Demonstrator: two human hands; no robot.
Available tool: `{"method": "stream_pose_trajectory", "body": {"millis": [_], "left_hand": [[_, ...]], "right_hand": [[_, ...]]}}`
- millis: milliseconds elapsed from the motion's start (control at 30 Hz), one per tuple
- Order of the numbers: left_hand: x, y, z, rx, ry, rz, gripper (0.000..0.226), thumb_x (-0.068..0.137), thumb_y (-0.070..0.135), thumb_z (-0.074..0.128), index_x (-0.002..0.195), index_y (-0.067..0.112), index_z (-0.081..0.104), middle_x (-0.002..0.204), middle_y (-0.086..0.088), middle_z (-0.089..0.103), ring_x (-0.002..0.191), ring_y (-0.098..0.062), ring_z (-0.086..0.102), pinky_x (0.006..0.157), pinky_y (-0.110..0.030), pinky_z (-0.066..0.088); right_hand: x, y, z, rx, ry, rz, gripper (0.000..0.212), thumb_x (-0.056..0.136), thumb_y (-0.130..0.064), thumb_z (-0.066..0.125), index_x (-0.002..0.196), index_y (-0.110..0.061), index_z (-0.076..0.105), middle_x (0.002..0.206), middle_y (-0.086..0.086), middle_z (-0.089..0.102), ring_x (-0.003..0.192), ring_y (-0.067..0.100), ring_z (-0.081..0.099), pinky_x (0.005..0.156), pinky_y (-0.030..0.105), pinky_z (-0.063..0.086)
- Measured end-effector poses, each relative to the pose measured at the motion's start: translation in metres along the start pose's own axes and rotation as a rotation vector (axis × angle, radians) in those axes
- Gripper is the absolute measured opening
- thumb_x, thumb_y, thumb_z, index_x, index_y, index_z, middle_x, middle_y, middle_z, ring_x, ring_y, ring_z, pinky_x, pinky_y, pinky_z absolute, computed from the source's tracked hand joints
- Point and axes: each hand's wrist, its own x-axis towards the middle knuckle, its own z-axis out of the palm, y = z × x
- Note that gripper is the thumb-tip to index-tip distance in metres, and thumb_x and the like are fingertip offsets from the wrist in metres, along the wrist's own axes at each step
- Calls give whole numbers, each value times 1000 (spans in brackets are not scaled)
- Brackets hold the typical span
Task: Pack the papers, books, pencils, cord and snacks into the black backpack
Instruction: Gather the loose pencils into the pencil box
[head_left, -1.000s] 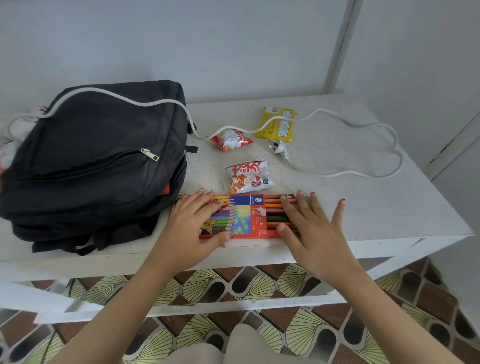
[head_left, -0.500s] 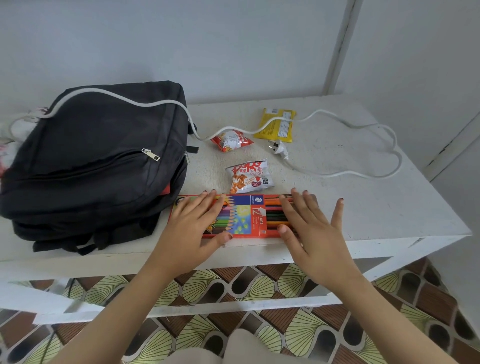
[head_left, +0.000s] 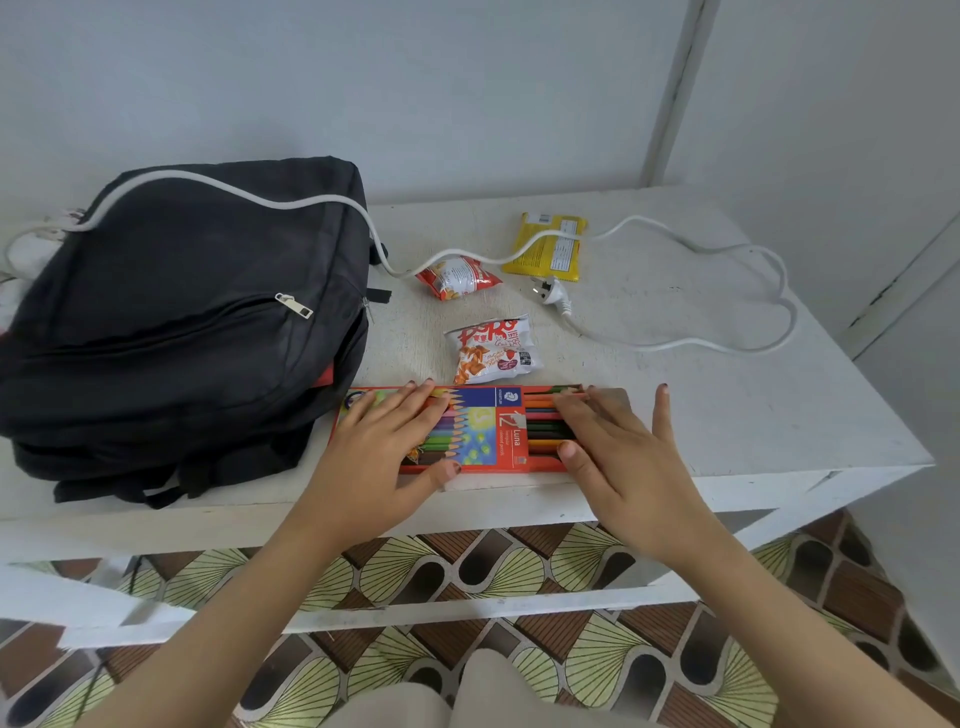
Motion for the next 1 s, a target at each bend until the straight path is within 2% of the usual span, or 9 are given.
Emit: {"method": "stream_pose_trajectory", "body": {"millis": [167, 233, 333, 433, 533, 633, 700, 800, 1000], "left_hand": [[0, 0, 0, -18, 2, -8, 79, 86, 73, 19, 142, 21, 39, 150, 3, 32, 137, -7, 21, 114, -38, 12], [0, 0, 0, -24, -4, -8, 78, 86, 73, 19, 142, 22, 38, 150, 3, 31, 138, -7, 20, 114, -38, 11], [0, 0, 0, -27, -17, -13, 78, 85, 73, 20, 143, 23, 35, 151, 4, 29, 138, -5, 16, 114, -35, 7], [1, 0, 0, -38, -24, -17, 80, 84, 74, 18, 143, 22, 35, 151, 4, 28, 138, -5, 15, 114, -34, 4], [1, 0, 0, -38, -28, -21, 80, 84, 74, 18, 144, 23, 33, 152, 5, 26, 138, -4, 13, 114, -31, 2], [0, 0, 0, -42, -31, -20, 79, 84, 74, 18, 145, 24, 32, 152, 7, 25, 138, -3, 13, 114, -31, 1], [0, 0, 0, -49, -22, -14, 79, 85, 74, 19, 144, 23, 33, 151, 6, 27, 138, -4, 14, 114, -33, 4], [-1, 0, 0, -50, -9, -14, 77, 86, 72, 21, 143, 23, 35, 151, 6, 28, 138, -3, 15, 114, -35, 6], [0, -1, 1, -60, 7, -10, 75, 86, 71, 25, 141, 22, 40, 150, 5, 31, 137, -5, 19, 114, -37, 9]], "right_hand": [[-1, -2, 8, -152, -1, 168, 77, 93, -56, 4, 143, -8, 37, 149, 9, 38, 143, 24, 23, 112, 47, -17], [0, -2, 11, -149, -2, 173, 77, 92, -57, 4, 143, -9, 36, 150, 7, 36, 144, 22, 20, 111, 47, -21], [1, 0, 13, -82, -6, 171, 75, 91, -54, -1, 146, -14, 31, 154, 0, 27, 145, 11, 5, 106, 46, -29], [1, 0, 14, -62, -16, 141, 70, 93, -50, 0, 147, -17, 30, 155, -3, 26, 141, 3, -4, 105, 51, -29], [3, -1, 11, -45, -41, 114, 68, 93, -51, 1, 148, -19, 26, 154, 0, 27, 140, 6, -5, 105, 53, -28], [4, -2, 7, -32, -67, 149, 77, 89, -58, -4, 150, -16, 17, 155, 0, 25, 144, 11, -7, 105, 51, -29], [3, -5, 8, -50, -33, 232, 84, 87, -60, -6, 149, -11, 22, 156, 5, 23, 146, 20, -4, 107, 51, -25], [1, -9, 10, -87, -26, 300, 84, 86, -61, -4, 142, -15, 37, 158, 12, 11, 146, 30, -6, 106, 52, -23], [8, -11, 9, 134, -39, 443, 75, 82, -64, 3, 138, -34, 43, 158, 6, -13, 143, 26, -20, 105, 53, -24]]}}
